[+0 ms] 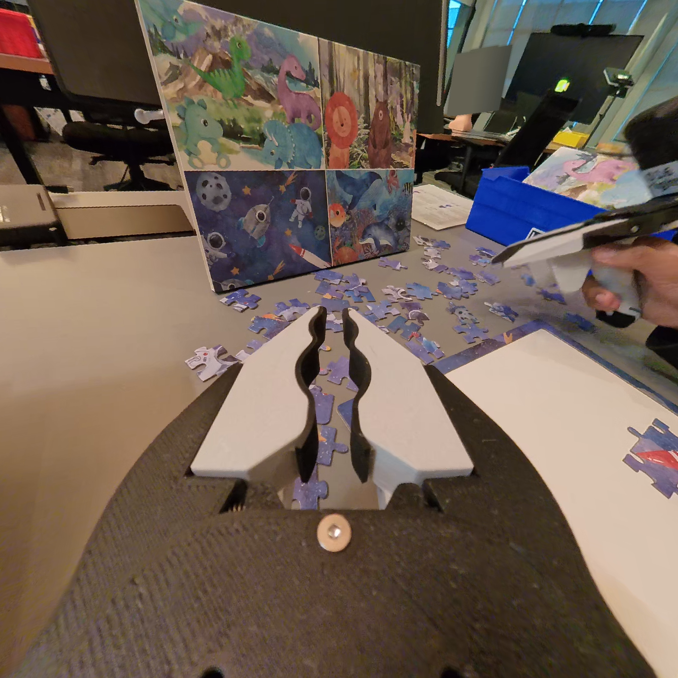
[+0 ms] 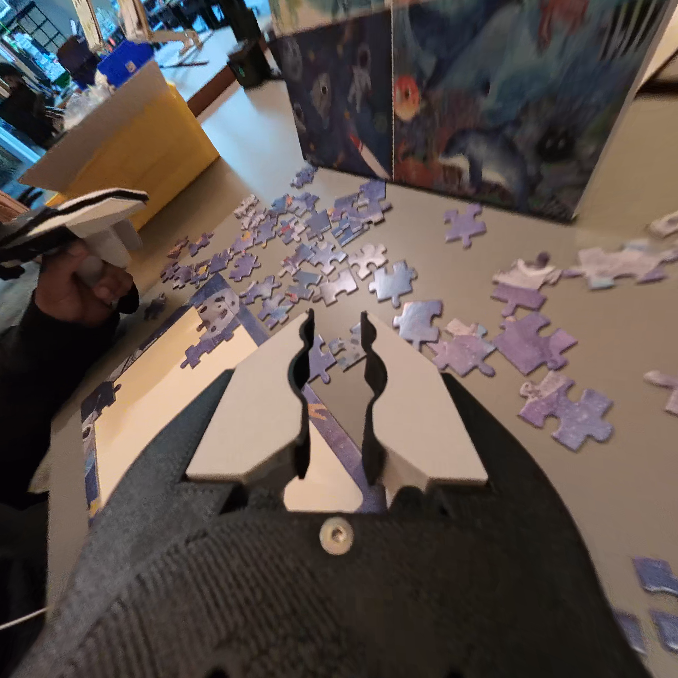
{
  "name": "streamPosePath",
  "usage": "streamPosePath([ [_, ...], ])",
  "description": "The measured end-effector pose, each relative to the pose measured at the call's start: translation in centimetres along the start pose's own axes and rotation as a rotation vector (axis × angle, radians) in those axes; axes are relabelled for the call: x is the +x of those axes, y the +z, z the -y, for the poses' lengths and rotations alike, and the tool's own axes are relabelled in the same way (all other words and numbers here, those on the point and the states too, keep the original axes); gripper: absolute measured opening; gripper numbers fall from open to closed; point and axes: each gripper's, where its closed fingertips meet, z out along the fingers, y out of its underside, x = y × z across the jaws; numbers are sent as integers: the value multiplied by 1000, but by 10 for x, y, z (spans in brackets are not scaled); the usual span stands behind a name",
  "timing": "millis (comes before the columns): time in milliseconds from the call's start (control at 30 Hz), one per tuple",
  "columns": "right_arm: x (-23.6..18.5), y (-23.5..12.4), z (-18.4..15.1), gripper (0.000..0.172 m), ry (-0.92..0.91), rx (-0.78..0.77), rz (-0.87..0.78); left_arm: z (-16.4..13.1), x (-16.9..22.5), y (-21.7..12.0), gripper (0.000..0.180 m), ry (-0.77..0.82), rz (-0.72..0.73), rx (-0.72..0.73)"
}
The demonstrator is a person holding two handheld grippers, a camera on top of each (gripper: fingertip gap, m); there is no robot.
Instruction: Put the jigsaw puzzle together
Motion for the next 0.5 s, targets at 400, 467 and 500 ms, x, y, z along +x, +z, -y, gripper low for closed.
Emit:
streamPosePath([
  [400, 26, -79, 10, 17, -402, 115, -256, -7, -2, 3, 5, 74, 52, -38],
  [467, 21, -83, -3, 17, -395, 103, -225, -10, -8, 0, 6, 75, 112, -76],
  [500, 17, -84, -7, 17, -383, 111, -202, -8, -10, -2, 8, 70, 137, -87],
])
